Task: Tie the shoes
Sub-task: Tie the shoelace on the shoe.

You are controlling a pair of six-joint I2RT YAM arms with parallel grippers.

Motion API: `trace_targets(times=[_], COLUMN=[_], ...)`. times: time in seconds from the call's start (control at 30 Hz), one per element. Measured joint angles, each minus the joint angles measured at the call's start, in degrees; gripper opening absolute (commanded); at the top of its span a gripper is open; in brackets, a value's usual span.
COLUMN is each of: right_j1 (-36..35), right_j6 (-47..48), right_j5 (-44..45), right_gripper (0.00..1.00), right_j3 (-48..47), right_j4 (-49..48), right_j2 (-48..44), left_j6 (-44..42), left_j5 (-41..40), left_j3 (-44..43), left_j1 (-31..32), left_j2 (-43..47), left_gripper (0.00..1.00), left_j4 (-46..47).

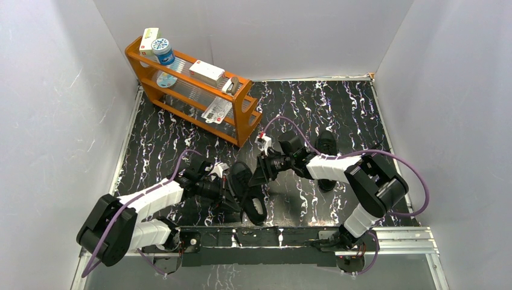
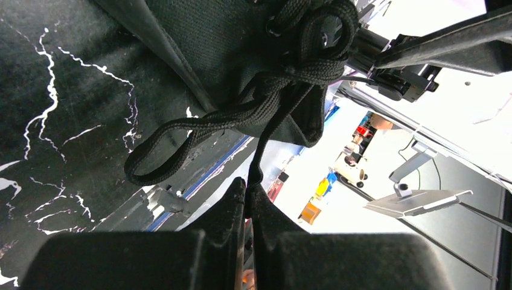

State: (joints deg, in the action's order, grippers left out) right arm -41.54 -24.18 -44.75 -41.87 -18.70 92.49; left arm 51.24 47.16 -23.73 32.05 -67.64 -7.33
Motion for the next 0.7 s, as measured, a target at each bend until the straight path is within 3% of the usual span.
trace_targets(times=[0.43,0.6,0.7], right_j1=[-1.77,-1.77,-1.77], right_j6=[-0.15,-0.09,-0.33], right_j5=[0.85,1.18,1.25], right_gripper=[0.36,0.12,0.0], right_j3=[-1.84,-1.88,-1.86], right_j4=[-0.42,-0.44,-0.42], right_j2=[2.69,3.32,3.67], left_j6=[-0.02,-0.02,-0.04], left_j5=[0.52,0.72,0.83], left_j3=[0.0,-0.02,-0.02], left_j1=[0.0,0.0,0.0], left_j2=[-1.62,-1.77,-1.99], left_gripper=[0.0,0.03,0.23], left_j4=[1.36,1.38,1.44])
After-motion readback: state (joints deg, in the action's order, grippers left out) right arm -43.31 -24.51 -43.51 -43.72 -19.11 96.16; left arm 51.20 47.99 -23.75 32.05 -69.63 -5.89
